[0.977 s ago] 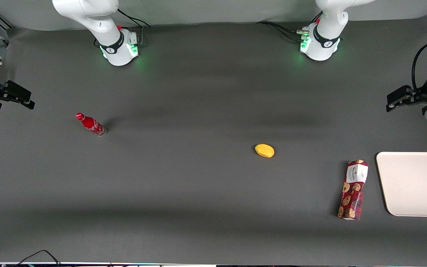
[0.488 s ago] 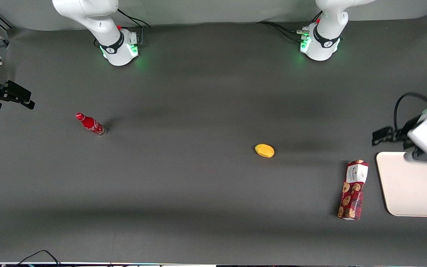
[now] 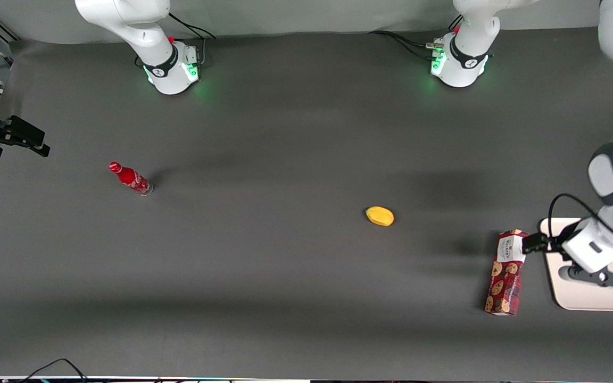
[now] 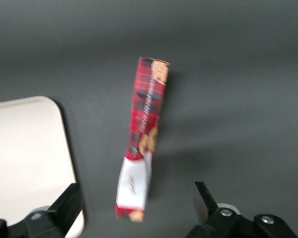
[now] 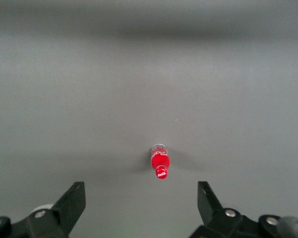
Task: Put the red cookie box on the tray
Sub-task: 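Lower the open left gripper over the box and close on it, then lift the held box and carry it over the white tray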
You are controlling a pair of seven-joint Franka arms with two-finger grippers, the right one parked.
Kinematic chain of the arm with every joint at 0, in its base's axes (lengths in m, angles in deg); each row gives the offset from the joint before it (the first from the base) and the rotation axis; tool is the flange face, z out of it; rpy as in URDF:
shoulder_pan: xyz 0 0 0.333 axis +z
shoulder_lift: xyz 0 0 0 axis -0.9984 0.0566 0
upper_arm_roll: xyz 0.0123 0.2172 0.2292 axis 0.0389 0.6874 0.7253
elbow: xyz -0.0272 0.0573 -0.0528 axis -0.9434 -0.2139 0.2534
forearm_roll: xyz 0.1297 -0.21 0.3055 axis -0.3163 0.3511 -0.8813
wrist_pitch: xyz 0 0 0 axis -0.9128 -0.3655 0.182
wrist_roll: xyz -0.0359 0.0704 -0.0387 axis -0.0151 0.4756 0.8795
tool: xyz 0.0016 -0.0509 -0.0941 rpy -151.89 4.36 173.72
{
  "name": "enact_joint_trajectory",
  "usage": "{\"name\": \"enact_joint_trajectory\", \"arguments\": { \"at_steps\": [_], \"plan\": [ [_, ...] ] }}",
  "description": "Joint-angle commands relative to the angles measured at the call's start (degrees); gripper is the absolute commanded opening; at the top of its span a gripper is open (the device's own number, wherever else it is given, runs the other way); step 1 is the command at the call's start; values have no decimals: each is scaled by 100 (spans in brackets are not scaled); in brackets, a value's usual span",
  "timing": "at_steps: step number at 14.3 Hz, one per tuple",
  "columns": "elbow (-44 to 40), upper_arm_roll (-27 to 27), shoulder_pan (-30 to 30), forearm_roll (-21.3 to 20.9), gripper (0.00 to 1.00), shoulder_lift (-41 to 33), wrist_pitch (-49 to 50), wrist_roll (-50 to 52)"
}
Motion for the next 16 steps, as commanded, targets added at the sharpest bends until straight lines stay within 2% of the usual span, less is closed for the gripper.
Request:
{"name": "enact_joint_trajectory", "arguments": {
  "at_steps": [1, 9, 12, 13, 15, 16],
  "plan": [
    [-237, 125, -50, -87, 100, 710, -739, -385],
    [-149, 125, -164, -34, 98, 1414, -1417, -271],
    [-122, 125, -164, -17, 40, 1537, -1461, -280],
    [-44, 125, -164, -17, 24, 1537, -1583, -280],
    [44, 125, -164, -8, 0, 1537, -1725, -280],
    [62, 125, -164, -8, 0, 1537, -1725, -280]
  ]
}}
